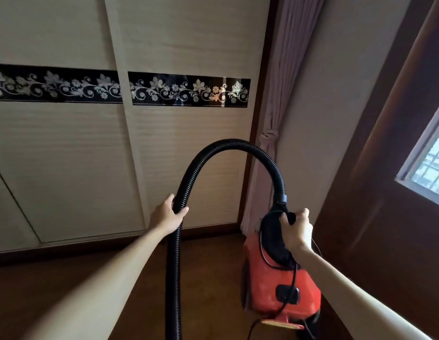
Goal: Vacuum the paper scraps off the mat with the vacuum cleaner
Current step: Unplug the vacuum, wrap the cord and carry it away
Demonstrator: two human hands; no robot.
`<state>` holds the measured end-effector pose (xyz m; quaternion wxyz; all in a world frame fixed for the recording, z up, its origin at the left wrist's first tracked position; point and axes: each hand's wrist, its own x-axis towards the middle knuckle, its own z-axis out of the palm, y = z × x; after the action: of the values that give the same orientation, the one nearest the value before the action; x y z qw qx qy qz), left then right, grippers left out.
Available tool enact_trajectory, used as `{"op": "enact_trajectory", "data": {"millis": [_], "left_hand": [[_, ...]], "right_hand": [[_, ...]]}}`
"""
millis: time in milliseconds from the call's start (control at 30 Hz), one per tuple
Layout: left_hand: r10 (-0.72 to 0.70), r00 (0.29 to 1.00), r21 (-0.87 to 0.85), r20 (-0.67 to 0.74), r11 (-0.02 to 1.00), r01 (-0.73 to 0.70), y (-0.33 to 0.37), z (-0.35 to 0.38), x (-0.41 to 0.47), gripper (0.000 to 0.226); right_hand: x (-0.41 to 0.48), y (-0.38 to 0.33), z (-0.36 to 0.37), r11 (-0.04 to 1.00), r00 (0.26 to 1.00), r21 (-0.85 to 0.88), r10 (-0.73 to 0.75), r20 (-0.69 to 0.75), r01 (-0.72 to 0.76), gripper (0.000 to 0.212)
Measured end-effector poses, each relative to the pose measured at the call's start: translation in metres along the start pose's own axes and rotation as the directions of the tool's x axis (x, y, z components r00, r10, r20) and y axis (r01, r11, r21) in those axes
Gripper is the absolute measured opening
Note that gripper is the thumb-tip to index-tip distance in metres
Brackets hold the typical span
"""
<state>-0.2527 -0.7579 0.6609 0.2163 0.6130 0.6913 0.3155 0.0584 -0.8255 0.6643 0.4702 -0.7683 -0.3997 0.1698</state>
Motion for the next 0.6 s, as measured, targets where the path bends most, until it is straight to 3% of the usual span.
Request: {"op": "enact_trajectory", "data": {"millis": [333, 600], "left_hand": [[0.021, 1.0, 0.005, 0.016, 1.0, -0.021, -0.017, 0.03, 0.128, 0.045], [0.048, 0.995, 0.062, 0.086, 0.997, -0.053, -0.014, 0.089, 0.258, 0.052]], "right_hand": [[0.086, -0.013, 0.088, 0.999, 1.0, 0.039, 0.001, -0.028, 0.0, 0.03], [0.18, 0.006, 0.175, 0.989, 0.994, 0.112, 0.099, -0.042, -0.094, 0.025]]}}
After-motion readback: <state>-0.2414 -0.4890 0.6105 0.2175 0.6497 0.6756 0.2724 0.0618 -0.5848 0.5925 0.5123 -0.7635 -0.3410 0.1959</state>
